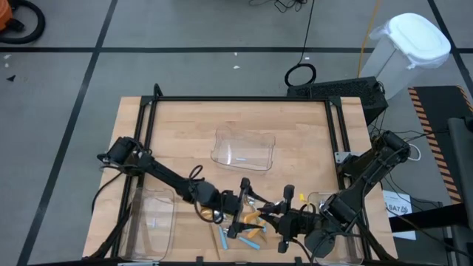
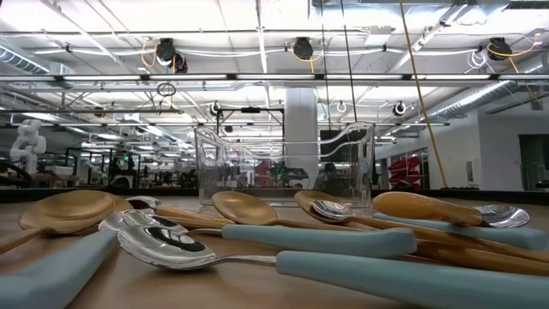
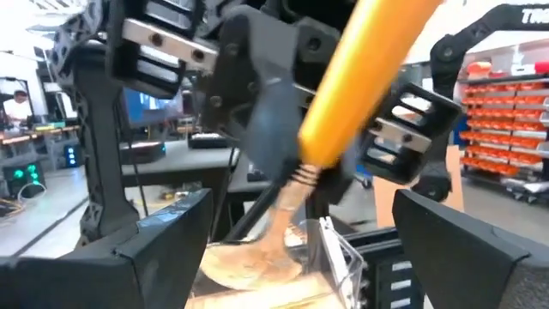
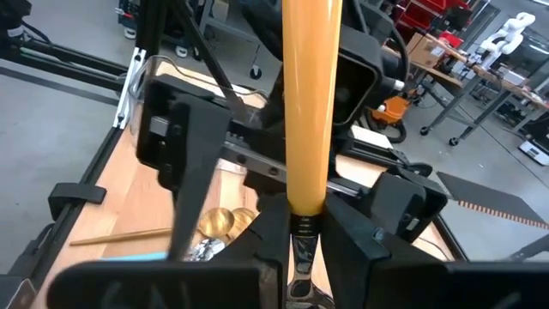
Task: Sort silverware by color (type)
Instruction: Put the yellow spoon into the bottom right transparent bin
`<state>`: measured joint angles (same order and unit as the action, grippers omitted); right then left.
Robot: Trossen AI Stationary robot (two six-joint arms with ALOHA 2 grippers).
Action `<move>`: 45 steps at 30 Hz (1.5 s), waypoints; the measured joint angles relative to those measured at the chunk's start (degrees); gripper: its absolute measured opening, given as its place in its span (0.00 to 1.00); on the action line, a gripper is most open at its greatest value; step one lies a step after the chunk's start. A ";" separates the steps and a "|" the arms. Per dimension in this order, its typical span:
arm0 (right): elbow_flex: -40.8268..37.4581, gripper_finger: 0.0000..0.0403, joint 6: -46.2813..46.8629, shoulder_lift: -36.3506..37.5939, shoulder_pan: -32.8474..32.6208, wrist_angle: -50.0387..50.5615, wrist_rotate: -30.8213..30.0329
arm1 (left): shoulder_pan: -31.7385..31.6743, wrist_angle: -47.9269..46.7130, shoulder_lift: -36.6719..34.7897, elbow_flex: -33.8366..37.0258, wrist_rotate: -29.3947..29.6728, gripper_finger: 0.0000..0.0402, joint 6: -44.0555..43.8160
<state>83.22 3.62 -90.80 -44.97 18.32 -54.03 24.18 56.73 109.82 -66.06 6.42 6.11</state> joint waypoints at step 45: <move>0.02 0.32 11.00 0.08 -0.44 -0.13 -1.94 | -2.28 -5.73 0.51 -0.04 1.50 0.06 4.89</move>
<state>83.24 14.62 -90.72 -45.41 18.19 -55.97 21.91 50.99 110.32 -66.11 7.91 11.00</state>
